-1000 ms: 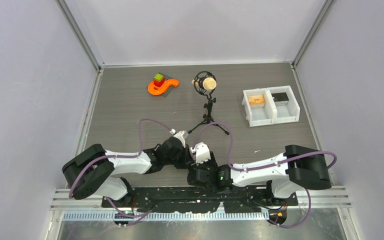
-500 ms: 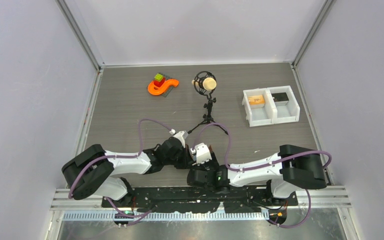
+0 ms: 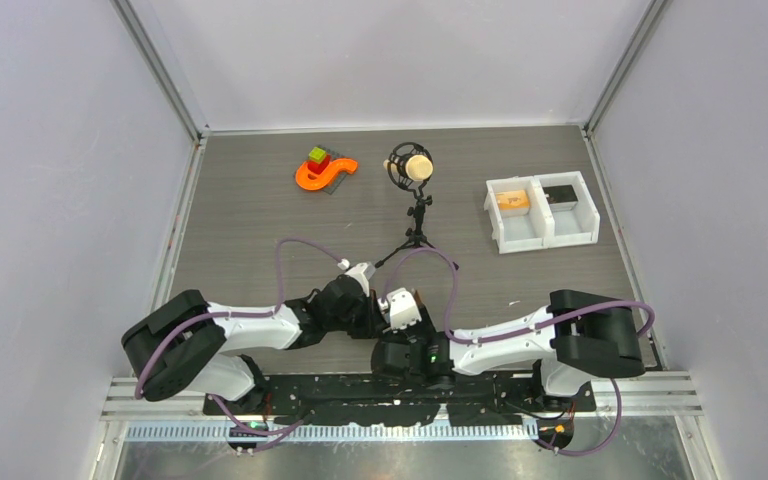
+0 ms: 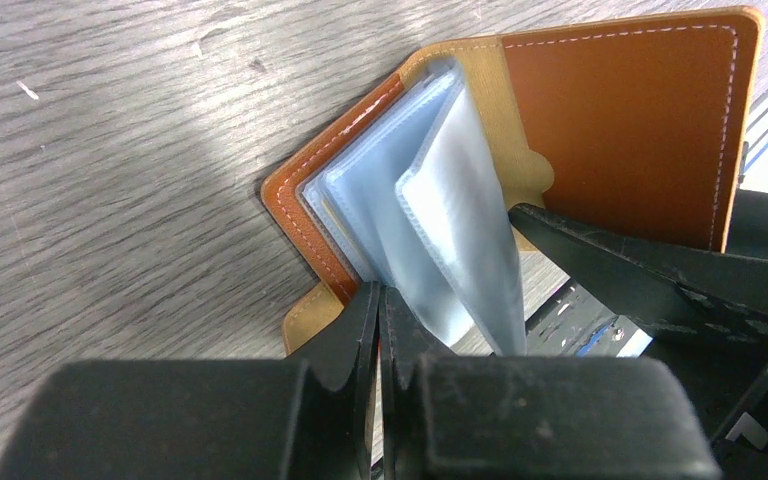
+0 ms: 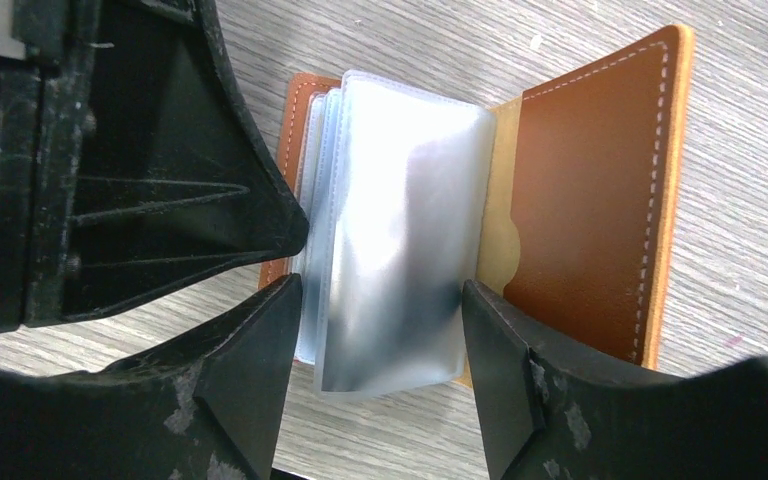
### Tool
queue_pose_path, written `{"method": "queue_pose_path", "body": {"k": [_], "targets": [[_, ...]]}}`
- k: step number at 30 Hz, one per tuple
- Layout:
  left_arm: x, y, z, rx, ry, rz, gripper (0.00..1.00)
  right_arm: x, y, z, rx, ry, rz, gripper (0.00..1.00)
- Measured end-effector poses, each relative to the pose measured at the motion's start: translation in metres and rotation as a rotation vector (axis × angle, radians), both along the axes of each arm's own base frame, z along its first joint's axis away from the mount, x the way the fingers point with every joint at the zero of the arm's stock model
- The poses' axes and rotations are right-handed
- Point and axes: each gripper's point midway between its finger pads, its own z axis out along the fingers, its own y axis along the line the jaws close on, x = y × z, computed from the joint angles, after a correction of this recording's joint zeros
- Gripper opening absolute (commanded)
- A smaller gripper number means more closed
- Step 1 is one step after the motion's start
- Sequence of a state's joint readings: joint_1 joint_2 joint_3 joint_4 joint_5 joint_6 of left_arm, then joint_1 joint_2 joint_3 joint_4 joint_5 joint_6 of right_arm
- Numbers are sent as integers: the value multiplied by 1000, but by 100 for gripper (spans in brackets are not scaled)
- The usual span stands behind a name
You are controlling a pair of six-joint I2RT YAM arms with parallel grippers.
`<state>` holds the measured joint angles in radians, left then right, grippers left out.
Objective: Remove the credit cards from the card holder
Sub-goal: Open the card holder at the center of the board.
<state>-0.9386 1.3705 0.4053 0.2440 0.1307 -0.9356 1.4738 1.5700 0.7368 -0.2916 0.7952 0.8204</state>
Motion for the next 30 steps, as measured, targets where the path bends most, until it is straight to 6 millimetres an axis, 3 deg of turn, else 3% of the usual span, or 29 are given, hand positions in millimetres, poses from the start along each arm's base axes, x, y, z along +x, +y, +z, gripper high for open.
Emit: {"method": "queue_pose_path", "body": {"k": [14, 23, 30], "targets": [[0, 0, 0, 1, -2, 1, 4, 1, -12, 6, -4, -15, -53, 62], [0, 0, -1, 2, -3, 2, 4, 5, -22, 25, 27, -47, -81, 61], [0, 1, 0, 4, -3, 3, 4, 7, -40, 24, 18, -62, -115, 60]]}}
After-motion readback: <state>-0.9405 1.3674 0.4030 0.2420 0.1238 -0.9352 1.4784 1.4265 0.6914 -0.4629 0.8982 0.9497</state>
